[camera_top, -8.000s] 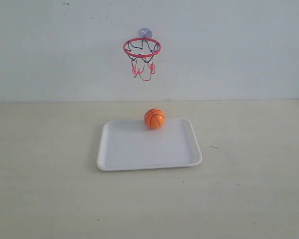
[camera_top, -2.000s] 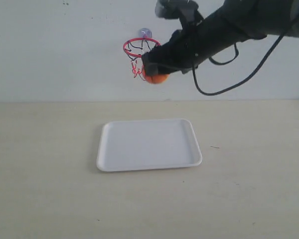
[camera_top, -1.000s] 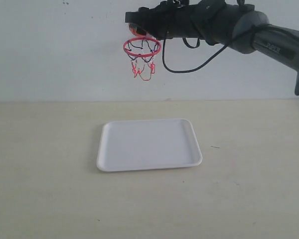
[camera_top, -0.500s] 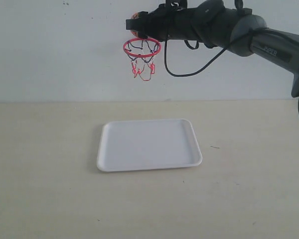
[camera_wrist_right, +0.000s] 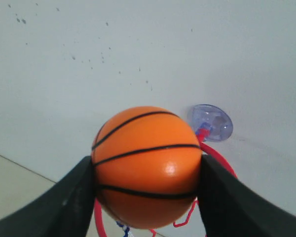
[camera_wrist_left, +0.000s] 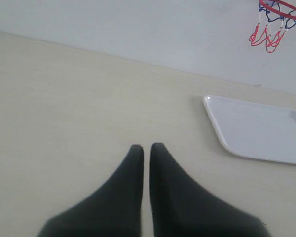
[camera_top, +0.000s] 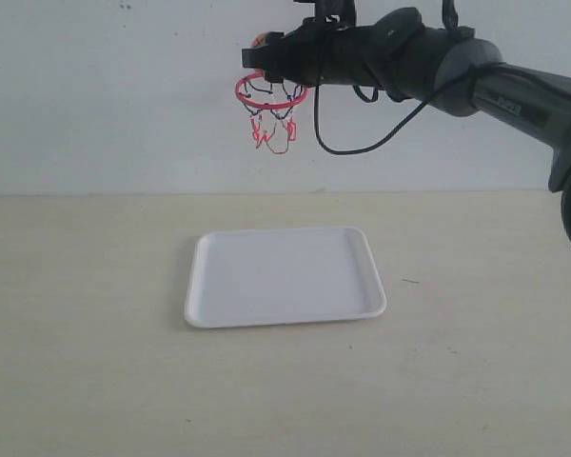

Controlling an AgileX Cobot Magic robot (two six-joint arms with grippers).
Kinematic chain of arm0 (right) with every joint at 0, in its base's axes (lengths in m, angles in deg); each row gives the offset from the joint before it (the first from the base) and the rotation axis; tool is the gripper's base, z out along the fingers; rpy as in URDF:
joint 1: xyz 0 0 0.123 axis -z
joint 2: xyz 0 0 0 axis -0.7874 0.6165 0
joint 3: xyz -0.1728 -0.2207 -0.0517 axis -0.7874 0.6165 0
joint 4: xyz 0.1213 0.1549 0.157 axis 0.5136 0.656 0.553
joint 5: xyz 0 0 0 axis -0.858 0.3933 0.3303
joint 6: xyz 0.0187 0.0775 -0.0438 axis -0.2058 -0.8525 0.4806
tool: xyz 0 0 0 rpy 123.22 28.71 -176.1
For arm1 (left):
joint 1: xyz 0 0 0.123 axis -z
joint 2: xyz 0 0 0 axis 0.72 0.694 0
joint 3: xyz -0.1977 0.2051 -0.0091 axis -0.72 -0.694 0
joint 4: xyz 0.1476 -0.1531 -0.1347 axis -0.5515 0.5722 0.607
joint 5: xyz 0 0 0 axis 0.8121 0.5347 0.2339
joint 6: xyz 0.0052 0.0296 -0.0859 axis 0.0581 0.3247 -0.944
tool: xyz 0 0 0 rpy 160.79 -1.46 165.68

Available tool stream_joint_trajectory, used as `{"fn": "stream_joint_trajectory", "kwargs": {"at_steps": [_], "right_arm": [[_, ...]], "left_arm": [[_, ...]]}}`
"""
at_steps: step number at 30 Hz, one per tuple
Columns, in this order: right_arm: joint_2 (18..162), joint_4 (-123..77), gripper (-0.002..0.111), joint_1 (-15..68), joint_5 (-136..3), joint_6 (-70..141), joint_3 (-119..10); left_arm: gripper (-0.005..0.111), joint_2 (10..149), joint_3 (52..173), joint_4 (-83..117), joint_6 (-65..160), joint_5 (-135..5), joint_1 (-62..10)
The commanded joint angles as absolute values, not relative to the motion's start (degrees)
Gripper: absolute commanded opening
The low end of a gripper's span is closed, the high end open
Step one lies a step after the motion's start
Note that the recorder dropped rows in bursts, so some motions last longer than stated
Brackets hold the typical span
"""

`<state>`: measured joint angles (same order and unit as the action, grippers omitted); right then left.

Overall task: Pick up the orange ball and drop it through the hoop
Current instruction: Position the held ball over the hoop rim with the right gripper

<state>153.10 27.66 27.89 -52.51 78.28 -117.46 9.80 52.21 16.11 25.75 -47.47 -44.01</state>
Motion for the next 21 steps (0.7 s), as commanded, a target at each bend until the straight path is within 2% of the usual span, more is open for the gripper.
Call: {"fn": "stream_joint_trajectory", "kwargs": {"at_steps": [1,4,6,10,13,21], "right_arm": [[152.7,27.4,0.0,28.1,-54.7,78.9,-117.6],[152.7,27.4,0.001,28.1,-54.7,78.9,-117.6],[152.7,27.4,0.005,28.1,-54.7,78.9,-117.6],[152.7,27.4,0.028,28.1,-54.7,78.9,-117.6],[152.7,27.4,0.041,28.1,-54.7,79.0,-117.6],[152.7,27.1,0.052,28.1,-54.7,78.7,-117.6]], "left_arm": [[0.004,9.6,52.0,16.0,25.4,-47.7,-44.2],[0.004,9.6,52.0,16.0,25.4,-47.7,-44.2],[0.004,9.6,52.0,16.0,25.4,-47.7,-44.2],[0.004,9.6,52.0,16.0,25.4,-47.7,-44.2],[0.004,9.6,52.0,16.0,25.4,-47.7,-44.2],[0.004,9.6,52.0,16.0,25.4,-47.7,-44.2]]}}
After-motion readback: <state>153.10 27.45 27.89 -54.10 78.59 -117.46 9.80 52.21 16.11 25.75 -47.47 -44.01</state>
